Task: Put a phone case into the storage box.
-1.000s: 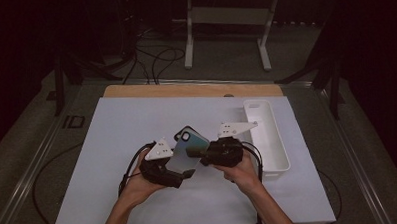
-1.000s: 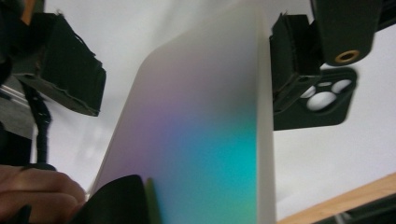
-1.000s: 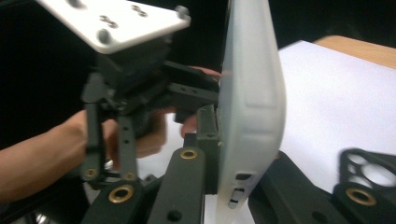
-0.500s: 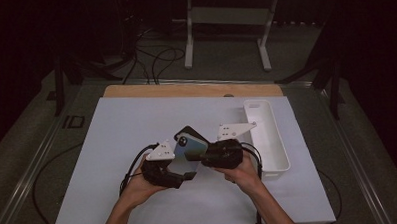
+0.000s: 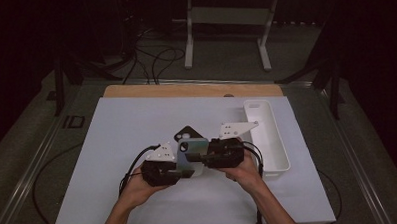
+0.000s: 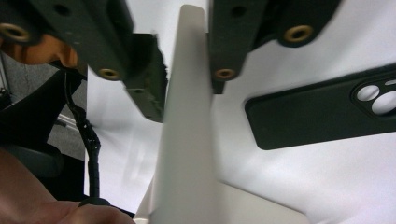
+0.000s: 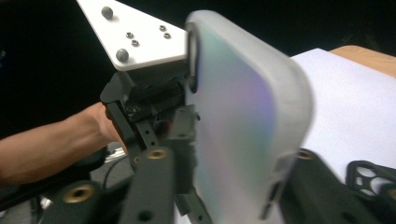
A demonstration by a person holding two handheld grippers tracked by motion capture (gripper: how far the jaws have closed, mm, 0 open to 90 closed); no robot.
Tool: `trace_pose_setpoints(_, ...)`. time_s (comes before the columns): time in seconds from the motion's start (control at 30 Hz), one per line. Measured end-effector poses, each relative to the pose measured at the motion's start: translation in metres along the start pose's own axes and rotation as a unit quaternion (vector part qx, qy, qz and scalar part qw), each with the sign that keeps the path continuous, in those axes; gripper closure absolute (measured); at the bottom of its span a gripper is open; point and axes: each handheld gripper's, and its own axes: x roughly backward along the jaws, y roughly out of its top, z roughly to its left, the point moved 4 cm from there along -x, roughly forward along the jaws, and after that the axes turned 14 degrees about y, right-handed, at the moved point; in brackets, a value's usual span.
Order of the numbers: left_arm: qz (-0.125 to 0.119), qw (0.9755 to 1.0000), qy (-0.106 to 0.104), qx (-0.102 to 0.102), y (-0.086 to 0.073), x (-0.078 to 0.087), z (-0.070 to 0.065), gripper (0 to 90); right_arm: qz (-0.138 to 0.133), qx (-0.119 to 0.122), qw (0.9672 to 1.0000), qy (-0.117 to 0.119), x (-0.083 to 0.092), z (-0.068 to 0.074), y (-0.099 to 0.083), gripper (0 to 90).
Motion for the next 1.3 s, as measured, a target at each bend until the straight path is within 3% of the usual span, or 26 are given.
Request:
trace_pose_setpoints(0.1,0.0,1.0,0.005,-0.005,0.001,-0.002,-0.001,85.4,0.007,0.019,0.9995,-0.024,-0.003,0.002,0.0,49.1)
trace_pose_setpoints(0.27,-0.003,0.9999,0.015,-0.004,0.002,-0.004,0.0,86.1,0.01,0.023,0.9985,-0.049,-0.008,0.001,0.0,37.8)
trace_pose_setpoints(0.5,-0.007,0.9997,0.022,-0.003,0.001,-0.002,0.003,86.1,0.027,0.016,0.996,-0.084,-0.011,-0.002,-0.003,25.8)
trace_pose_setpoints(0.57,-0.013,0.9993,0.033,0.007,0.001,0.001,0.007,86.1,0.023,0.006,0.9953,-0.094,-0.009,-0.004,-0.003,19.9)
trace_pose_setpoints(1.0,-0.022,0.9961,0.074,0.042,0.001,0.006,0.017,86.0,0.022,-0.009,0.9899,-0.14,-0.005,-0.009,-0.005,15.2)
trace_pose_setpoints(1.2,-0.021,0.9936,0.098,0.053,0.0,0.007,0.021,86.0,0.024,-0.021,0.9873,-0.156,-0.005,-0.012,-0.005,14.9)
trace_pose_setpoints(1.3,-0.024,0.9911,0.114,0.065,0.0,0.008,0.024,86.0,0.023,-0.026,0.9858,-0.164,-0.004,-0.013,-0.005,14.7)
